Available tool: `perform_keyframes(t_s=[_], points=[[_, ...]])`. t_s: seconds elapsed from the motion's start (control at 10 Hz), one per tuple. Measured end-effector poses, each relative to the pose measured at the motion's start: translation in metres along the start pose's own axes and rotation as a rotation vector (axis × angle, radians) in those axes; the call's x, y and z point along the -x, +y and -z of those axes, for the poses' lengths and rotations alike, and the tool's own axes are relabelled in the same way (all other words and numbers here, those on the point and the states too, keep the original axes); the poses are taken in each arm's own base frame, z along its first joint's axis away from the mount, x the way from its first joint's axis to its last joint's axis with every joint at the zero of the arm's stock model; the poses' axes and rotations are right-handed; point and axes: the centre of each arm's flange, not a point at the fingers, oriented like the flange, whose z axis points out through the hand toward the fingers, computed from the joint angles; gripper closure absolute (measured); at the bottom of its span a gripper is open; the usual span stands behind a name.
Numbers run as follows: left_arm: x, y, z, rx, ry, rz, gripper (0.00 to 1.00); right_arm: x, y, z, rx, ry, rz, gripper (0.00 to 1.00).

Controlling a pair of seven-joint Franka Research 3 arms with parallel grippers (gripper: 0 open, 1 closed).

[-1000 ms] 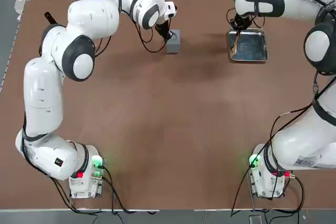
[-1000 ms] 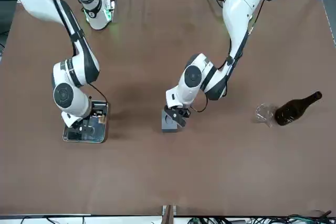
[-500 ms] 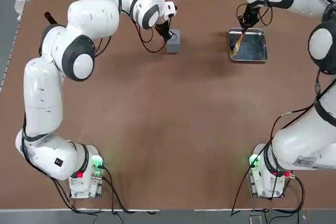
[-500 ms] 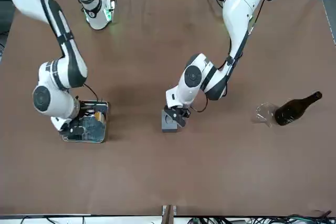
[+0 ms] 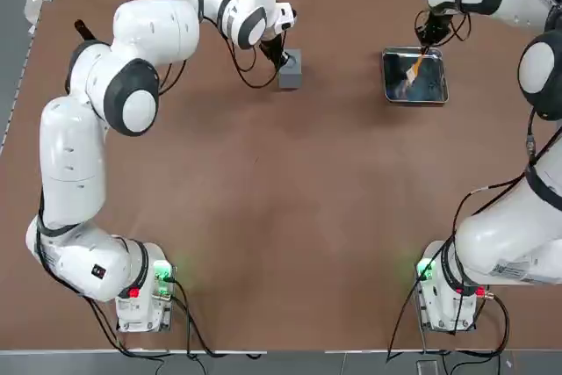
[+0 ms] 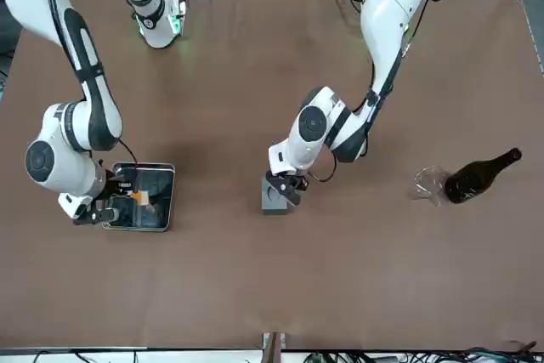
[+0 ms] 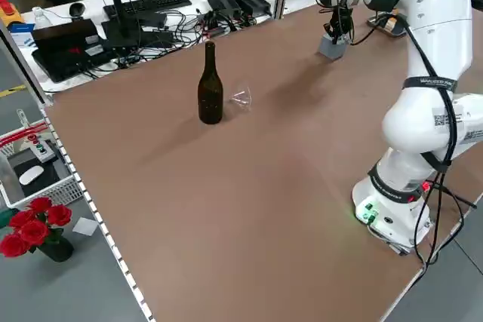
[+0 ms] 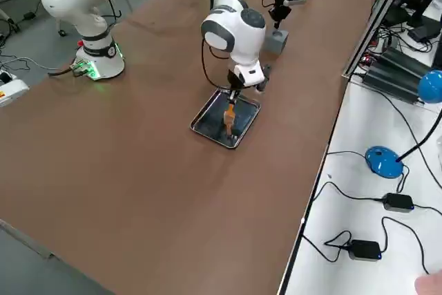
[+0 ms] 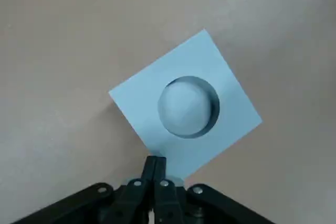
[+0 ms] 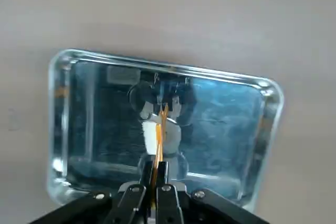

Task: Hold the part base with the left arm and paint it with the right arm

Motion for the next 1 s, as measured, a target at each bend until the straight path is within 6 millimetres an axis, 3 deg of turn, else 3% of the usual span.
perform_keyframes(t_s=[0.3,0.6,1.0], points=[[0.0,0.0,0.0,0.0,0.0,0.0,0.96,0.01,0.048,-0.004,0.026,-0.006,0.06,0.96],[0.0,0.0,0.0,0.0,0.0,0.0,0.96,0.015,0.069,0.003,0.033,-0.027,0.093,0.96],[0.0,0.0,0.0,0.0,0.0,0.0,0.96,-0.009,0.054,0.085,0.033,-0.03,0.161,0.96]])
